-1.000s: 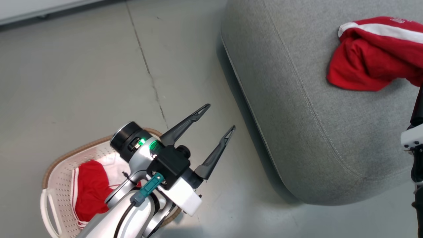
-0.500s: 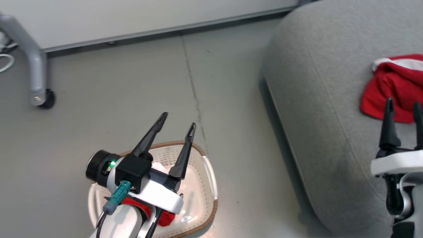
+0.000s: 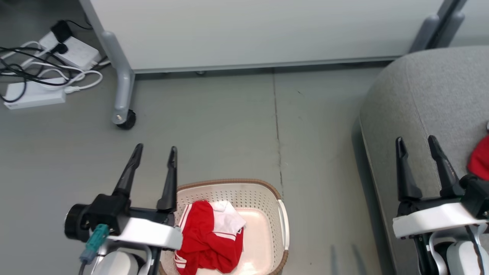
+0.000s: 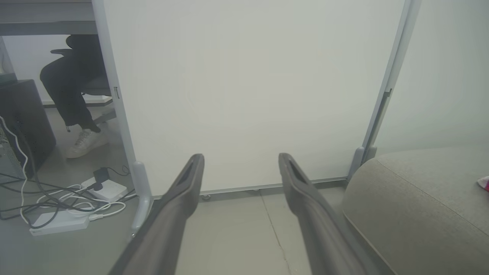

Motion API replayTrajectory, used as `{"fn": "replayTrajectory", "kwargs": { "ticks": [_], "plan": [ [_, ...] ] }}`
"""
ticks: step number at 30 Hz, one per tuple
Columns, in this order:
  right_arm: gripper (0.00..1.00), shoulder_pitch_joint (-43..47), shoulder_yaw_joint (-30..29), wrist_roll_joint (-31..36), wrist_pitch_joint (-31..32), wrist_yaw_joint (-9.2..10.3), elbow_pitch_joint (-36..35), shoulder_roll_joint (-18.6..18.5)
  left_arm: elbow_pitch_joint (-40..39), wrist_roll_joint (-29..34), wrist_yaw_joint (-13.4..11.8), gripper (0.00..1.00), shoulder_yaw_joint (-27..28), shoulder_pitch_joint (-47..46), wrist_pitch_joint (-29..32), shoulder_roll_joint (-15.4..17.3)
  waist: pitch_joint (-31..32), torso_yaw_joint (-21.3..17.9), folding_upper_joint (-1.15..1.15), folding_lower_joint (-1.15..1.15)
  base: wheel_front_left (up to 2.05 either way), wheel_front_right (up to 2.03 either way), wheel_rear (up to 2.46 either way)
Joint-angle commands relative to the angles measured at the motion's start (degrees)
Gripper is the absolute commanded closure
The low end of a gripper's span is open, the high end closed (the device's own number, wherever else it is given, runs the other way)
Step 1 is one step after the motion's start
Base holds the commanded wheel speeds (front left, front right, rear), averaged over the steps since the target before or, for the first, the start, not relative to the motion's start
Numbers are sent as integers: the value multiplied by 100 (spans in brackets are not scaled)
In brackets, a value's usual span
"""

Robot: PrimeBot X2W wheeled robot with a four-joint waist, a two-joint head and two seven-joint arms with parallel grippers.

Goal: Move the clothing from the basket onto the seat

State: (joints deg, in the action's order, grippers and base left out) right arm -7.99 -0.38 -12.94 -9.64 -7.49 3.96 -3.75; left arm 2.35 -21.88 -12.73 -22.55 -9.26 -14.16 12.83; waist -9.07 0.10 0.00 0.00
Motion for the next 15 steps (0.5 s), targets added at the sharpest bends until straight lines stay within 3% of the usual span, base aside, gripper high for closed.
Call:
{"fn": "replayTrajectory", "kwargs": {
  "ticks": [1, 15],
  "plan": [
    [0, 125, 30, 54, 72, -1, -114, 4, -37, -68, -48, 0, 106, 117, -36, 39, 189, 174, 0, 0, 0, 0, 0],
    [0, 835, 62, 236, 447, -1, -496, 69, -250, -83, -198, 0, 564, 962, -91, 248, 692, 275, 0, 0, 0, 0, 0]
  ]
}}
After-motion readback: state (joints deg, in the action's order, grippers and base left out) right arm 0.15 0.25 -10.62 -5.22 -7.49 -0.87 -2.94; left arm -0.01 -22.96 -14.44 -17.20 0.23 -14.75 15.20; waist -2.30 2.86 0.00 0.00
